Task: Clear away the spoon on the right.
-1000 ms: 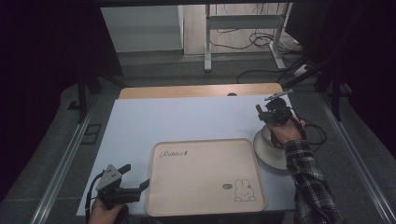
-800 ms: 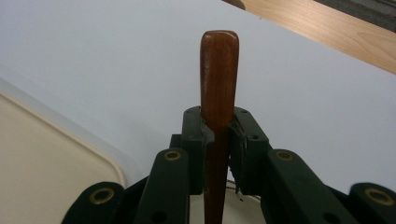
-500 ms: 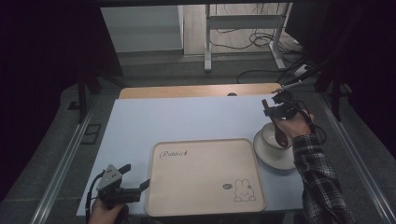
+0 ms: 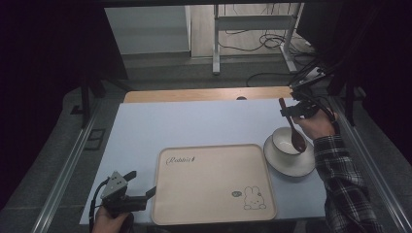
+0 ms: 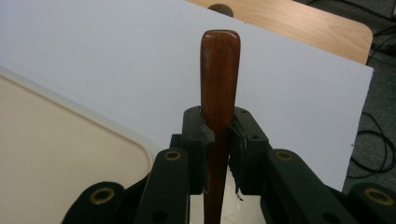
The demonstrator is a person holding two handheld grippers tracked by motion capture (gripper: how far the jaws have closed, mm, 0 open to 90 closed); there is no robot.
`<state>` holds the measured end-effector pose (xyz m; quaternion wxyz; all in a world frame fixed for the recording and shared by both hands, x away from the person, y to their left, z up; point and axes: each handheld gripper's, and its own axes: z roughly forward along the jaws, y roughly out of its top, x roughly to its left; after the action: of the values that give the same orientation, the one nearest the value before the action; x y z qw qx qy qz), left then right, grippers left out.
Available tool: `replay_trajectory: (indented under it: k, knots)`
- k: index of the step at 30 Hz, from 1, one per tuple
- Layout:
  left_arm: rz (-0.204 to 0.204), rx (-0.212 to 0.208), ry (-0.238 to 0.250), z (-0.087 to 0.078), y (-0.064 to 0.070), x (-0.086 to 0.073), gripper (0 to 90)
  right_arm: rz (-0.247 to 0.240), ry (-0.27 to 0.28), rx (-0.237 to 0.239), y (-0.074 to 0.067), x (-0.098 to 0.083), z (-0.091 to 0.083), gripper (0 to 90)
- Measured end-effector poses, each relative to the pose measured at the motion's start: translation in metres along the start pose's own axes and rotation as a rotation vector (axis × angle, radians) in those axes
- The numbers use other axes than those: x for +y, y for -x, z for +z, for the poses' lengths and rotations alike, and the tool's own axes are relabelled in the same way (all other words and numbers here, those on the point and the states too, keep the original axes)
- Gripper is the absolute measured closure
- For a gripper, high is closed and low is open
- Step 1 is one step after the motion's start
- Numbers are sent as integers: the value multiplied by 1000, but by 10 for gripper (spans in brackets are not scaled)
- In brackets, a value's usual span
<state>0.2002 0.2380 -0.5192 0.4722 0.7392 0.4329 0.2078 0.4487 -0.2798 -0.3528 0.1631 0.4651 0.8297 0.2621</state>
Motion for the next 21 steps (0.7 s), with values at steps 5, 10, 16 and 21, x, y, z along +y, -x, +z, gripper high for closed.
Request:
replay_trajectory:
  k: [5,10,16,21]
  knots:
    - [7,0,-3,0,1,0,67,6,-31,30,-12,-1,-9,779]
    - [21,3,-7,0,2,0,67,-3,-70,61,-28,-7,-8,779]
    - [21,3,-3,0,2,0,66,-20,-86,102,-49,-17,-6,779]
    - [24,4,-2,0,2,0,65,-22,-99,130,-62,-30,-3,779]
